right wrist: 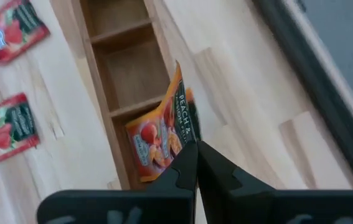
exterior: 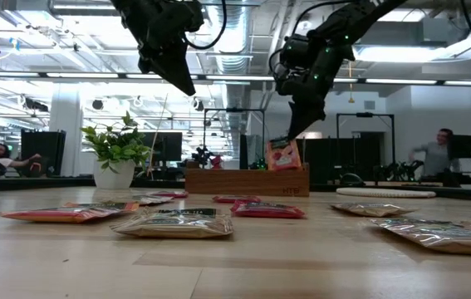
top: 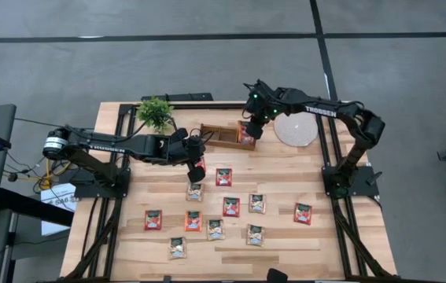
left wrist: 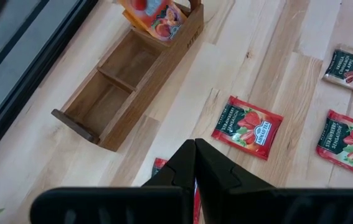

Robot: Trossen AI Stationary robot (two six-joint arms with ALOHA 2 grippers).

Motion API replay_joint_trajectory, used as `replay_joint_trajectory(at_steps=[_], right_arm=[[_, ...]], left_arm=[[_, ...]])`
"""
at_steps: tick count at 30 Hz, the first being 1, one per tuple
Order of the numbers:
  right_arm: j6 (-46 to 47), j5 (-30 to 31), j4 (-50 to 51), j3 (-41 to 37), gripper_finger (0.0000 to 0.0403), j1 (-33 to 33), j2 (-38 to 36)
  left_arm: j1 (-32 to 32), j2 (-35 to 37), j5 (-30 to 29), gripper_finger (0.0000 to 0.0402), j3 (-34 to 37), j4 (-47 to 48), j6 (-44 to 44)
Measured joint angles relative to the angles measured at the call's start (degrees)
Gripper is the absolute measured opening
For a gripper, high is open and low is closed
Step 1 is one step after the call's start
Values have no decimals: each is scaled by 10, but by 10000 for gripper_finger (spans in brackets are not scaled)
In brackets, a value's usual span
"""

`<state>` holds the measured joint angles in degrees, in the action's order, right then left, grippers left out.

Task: Pick & Place Tea
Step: Put the orange tea bag into the right section of the wooden organizer

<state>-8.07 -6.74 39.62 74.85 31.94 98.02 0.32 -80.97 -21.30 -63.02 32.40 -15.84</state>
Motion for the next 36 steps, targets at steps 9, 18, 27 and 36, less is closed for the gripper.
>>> replay_joint_trajectory(at_steps=[9, 18, 27, 36], right_arm=[[33, 40, -22, -19, 0, -21, 0], [47, 75, -30, -19, 0, -38, 1], [53, 124, -33, -19, 0, -61, 1], [83, 149, -18, -19, 0, -65, -17]], left_arm=[[0, 0, 0, 0, 0, -1, 21], [0, 0, 0, 0, 0, -1, 31], [0, 0, 0, 0, 0, -1, 34], [0, 0, 0, 0, 0, -1, 34]])
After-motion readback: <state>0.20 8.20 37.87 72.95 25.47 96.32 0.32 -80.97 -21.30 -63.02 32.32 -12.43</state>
